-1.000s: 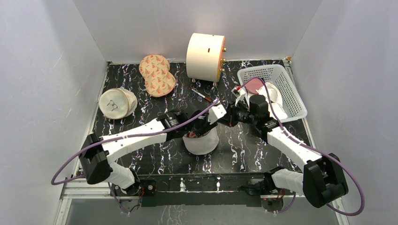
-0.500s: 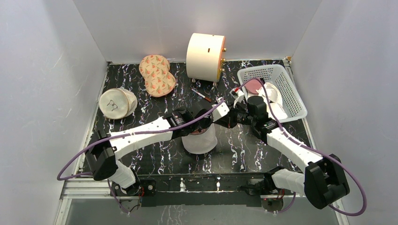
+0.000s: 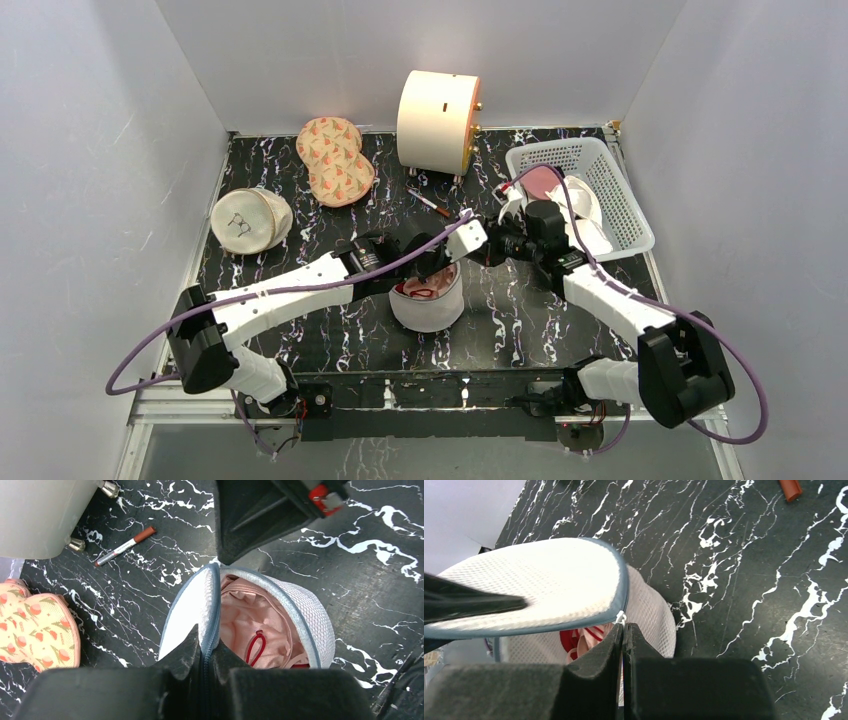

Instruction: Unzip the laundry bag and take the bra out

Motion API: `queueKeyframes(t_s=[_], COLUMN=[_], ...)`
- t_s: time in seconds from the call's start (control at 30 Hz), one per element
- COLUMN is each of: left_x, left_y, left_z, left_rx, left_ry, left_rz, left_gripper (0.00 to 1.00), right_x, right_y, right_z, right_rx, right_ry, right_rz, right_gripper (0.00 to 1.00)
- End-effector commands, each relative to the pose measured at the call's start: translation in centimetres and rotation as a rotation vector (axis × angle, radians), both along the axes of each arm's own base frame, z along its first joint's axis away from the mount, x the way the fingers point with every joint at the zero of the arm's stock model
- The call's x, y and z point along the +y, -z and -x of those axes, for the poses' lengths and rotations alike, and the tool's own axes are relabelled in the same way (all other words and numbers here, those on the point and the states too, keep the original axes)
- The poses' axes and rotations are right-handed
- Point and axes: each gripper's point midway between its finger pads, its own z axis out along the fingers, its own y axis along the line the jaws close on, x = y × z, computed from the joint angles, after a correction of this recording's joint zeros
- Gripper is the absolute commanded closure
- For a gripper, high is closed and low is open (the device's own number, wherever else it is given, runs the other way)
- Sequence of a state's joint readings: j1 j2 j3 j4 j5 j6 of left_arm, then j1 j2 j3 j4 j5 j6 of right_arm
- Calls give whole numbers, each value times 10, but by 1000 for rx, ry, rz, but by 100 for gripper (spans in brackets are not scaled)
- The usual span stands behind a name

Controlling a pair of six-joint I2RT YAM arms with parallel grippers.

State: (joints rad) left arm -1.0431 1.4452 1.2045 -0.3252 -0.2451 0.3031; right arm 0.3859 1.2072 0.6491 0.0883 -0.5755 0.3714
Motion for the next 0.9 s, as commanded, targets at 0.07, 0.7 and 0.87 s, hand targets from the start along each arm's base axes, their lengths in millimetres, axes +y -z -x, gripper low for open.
queueKeyframes(t_s=[0.07, 0.7, 0.87], left_x=[0, -2, -14], left_y=[-42, -20, -13], left_z=[2, -8, -10], left_rx=[-55, -31, -14], left_ry=[15, -47, -27], left_rz=[86, 20, 11], left_gripper=[100, 35, 39], right_x=[-4, 8, 12], right_y=[-9, -39, -42], right_z=[-27, 15, 19], right_rx=[-65, -66, -65], right_ry=[0, -144, -159], right_rz=[-3, -85, -86], right_gripper=[100, 100, 100])
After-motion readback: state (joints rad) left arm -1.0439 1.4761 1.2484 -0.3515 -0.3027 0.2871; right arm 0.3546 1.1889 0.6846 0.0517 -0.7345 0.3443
